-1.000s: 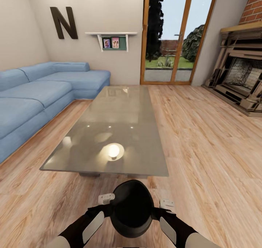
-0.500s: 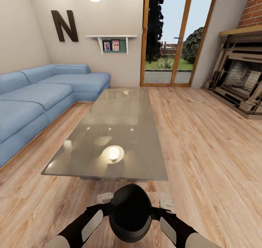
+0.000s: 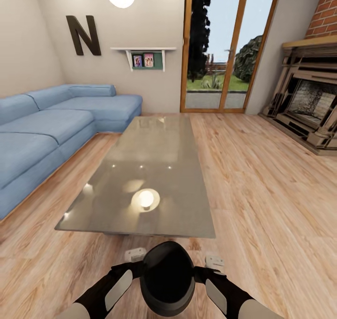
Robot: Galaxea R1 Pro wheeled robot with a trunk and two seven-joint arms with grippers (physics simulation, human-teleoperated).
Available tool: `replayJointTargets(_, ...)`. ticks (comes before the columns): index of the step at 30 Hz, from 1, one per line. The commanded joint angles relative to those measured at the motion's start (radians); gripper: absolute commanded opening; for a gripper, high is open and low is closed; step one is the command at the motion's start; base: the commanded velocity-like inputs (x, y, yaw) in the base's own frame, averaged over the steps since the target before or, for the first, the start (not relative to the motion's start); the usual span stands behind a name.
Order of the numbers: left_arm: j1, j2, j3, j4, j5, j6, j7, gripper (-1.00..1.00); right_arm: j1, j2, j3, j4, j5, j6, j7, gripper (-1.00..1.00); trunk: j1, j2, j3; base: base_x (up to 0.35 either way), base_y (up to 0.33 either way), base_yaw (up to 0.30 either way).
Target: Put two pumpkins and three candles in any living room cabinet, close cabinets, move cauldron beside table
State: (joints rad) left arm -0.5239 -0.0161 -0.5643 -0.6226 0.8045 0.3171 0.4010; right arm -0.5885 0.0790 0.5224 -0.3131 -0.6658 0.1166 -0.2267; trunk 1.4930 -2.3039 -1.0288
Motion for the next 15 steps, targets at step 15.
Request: replayJointTargets(15, -0.001, 0.000, -0.005, -0.002, 0.008, 0.002, 0.008, 1.00, -0.001, -0.001, 0.008, -0.001, -0.006, 0.005, -0.008, 1.00, -0.058, 0.105, 0.046, 0.000, 0.000, 0.000)
